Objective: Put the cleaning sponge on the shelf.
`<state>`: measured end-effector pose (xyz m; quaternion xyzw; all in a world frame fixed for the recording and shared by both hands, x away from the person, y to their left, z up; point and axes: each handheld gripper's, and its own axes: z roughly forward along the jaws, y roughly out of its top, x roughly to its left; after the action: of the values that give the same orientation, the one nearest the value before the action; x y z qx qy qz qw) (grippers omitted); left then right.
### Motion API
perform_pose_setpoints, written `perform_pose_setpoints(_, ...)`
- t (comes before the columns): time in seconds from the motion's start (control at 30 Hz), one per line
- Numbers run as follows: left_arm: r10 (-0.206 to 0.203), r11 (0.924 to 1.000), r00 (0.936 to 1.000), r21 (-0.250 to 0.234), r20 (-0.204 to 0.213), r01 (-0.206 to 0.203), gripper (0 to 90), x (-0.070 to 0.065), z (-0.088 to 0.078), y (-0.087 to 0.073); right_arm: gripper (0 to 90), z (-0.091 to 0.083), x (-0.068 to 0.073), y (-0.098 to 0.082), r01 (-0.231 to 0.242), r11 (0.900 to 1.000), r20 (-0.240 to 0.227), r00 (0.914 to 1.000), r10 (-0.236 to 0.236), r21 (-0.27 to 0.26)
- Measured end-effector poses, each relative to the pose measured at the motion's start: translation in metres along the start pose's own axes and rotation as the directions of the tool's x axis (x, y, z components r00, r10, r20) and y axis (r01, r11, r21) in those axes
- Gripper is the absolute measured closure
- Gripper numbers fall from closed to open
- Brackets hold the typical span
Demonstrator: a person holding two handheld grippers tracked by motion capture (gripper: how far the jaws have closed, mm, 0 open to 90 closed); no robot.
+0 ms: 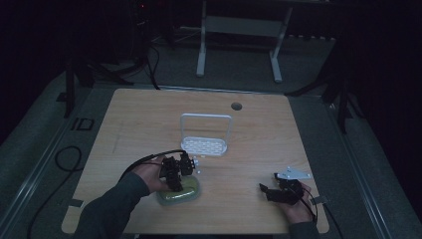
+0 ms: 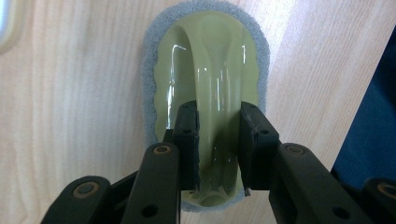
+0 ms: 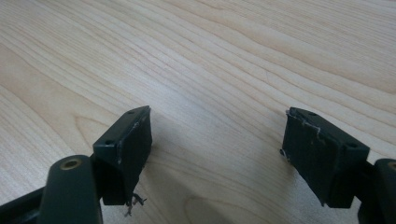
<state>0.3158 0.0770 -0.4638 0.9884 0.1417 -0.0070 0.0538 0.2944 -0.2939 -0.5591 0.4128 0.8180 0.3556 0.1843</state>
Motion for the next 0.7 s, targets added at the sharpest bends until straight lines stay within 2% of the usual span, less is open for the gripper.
perform_pose_setpoints(0.37, 0.023, 0.9986, 0.998, -0.045, -0.059, -0.026, 71.7, 0.006, -0.013, 0.001, 23.5, 0.0, 0.0, 0.0, -0.002, 1.0, 0.0, 1.0, 0.002, 0.0)
perform_pose_setpoints(0.5, 0.046, 0.996, 0.9948, -0.073, -0.091, -0.052, 71.7, 0.009, -0.019, 0.004, 23.4, 0.0, 0.0, 0.0, -0.002, 1.0, 0.0, 1.0, 0.002, 0.0)
perform_pose_setpoints(0.7, 0.073, 0.9926, 0.9901, -0.087, -0.12, -0.084, 71.7, 0.013, -0.024, 0.011, 23.5, 0.0, 0.0, 0.0, 0.0, 1.0, 0.0, 1.0, 0.0, -0.001)
